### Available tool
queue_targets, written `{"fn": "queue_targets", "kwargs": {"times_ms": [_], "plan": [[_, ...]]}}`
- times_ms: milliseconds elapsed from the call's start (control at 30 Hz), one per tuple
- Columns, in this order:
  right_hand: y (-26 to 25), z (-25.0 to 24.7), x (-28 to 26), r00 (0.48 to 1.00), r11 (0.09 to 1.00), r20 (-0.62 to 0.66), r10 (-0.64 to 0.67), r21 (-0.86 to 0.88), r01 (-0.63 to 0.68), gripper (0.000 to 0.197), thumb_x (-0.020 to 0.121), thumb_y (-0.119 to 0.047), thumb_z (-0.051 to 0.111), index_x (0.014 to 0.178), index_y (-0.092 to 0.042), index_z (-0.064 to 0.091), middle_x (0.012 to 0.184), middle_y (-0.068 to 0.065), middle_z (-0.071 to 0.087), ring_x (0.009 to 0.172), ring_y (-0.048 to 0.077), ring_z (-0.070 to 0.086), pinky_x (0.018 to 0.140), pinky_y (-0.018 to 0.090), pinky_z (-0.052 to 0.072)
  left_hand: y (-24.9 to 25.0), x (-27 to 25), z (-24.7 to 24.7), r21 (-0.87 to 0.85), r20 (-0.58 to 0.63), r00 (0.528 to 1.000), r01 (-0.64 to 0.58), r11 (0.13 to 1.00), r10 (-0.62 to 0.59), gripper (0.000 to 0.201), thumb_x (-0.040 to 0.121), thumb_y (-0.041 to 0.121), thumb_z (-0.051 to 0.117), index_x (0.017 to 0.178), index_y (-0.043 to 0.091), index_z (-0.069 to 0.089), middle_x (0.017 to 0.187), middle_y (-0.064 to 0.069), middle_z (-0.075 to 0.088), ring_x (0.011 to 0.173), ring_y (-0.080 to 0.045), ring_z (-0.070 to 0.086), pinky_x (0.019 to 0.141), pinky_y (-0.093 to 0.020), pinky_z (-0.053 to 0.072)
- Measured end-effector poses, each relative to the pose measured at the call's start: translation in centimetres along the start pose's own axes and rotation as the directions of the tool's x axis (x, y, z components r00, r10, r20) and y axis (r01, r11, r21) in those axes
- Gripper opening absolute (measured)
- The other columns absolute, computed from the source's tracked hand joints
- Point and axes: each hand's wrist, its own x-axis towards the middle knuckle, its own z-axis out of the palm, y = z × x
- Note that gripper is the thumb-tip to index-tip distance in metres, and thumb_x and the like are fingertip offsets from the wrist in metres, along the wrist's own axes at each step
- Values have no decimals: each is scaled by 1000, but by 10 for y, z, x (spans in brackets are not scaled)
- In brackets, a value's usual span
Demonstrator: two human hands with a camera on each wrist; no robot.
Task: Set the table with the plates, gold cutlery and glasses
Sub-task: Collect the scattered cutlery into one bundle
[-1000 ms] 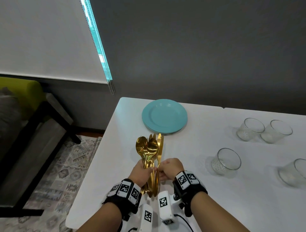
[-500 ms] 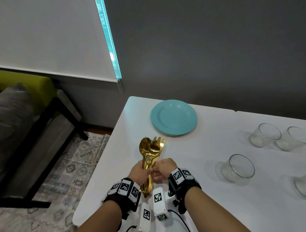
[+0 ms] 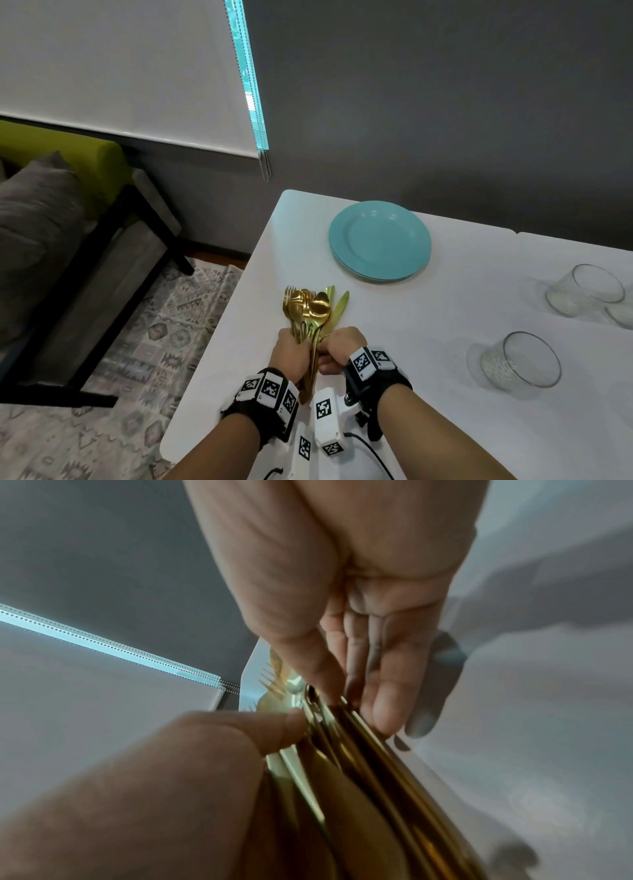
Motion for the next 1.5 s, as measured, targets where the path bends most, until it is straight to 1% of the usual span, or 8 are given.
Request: {"fn": "queue_targets", "kwargs": {"times_ms": [67, 233, 367, 733, 833, 1167, 1333, 1500], "plan": [[0, 0, -1, 1000, 1000, 12, -19, -2, 19, 11, 87, -12, 56, 76, -14, 58, 71, 3, 62, 59, 14, 63, 61, 23, 59, 12, -11, -3, 50, -14, 1000, 5, 999, -4, 33, 82, 25, 48, 99, -2, 58, 88, -13, 67, 80, -27, 63, 74, -34, 51], [-2, 2, 4, 998, 998, -38, 45, 55, -43, 29, 86, -9, 65, 59, -7, 54, 60, 10, 60, 51, 21, 59, 64, 32, 57, 17, -13, -2, 241, -74, 997, 7, 970, 11, 25, 94, 19, 46, 110, 2, 54, 109, -14, 62, 102, -30, 59, 75, -25, 38], [-5, 6, 4, 991, 987, -52, 122, 116, -115, 36, 88, -3, 63, 53, -2, 51, 47, 11, 51, 36, 18, 47, 43, 25, 46, 17, -9, -4, 349, -72, 997, 12, 937, 15, 26, 93, 21, 47, 111, 4, 54, 113, -14, 63, 106, -29, 58, 76, -25, 37], [-4, 5, -3, 991, 997, -121, 56, 60, -50, 18, 83, -9, 69, 69, -2, 62, 61, 13, 63, 55, 24, 61, 77, 38, 60, 20, -3, -10, 533, -9, 1000, -16, 846, 24, 20, 87, 24, 52, 98, 9, 58, 106, -10, 66, 93, -23, 59, 70, -25, 41], [-2, 6, -5, 990, 996, -129, 56, 80, -46, 19, 81, -8, 71, 66, -4, 60, 60, 14, 62, 52, 24, 60, 76, 39, 60, 21, -3, -16, 568, 9, 999, -39, 822, 41, 11, 85, 25, 55, 85, 14, 52, 102, -8, 66, 81, -18, 52, 68, -25, 38], [1, 8, -6, 993, 998, -112, 33, 58, -26, 28, 78, -8, 75, 62, -7, 52, 59, 12, 60, 49, 22, 57, 61, 32, 56, 20, 0, -26, 541, 85, 996, -77, 838, 37, 26, 75, 28, 70, 88, 16, 50, 86, 1, 57, 81, -16, 53, 62, -21, 38], [3, 8, -4, 991, 1000, -130, 25, 10, -24, 30, 79, -8, 74, 58, -8, 52, 60, 11, 60, 58, 25, 59, 77, 37, 57, 22, 4, -31, 506, 114, 993, -69, 860, 12, 21, 76, 21, 67, 89, 14, 52, 82, 1, 56, 81, -16, 54, 54, -16, 37], [5, 6, -1, 990, 999, -142, 15, -32, -20, 20, 79, -9, 74, 66, -5, 59, 69, 14, 66, 55, 23, 61, 74, 35, 58, 23, 7, -37, 489, 115, 992, -101, 866, 51, 18, 78, 21, 65, 87, 15, 51, 76, 4, 53, 82, -17, 55, 60, -18, 41]]}}
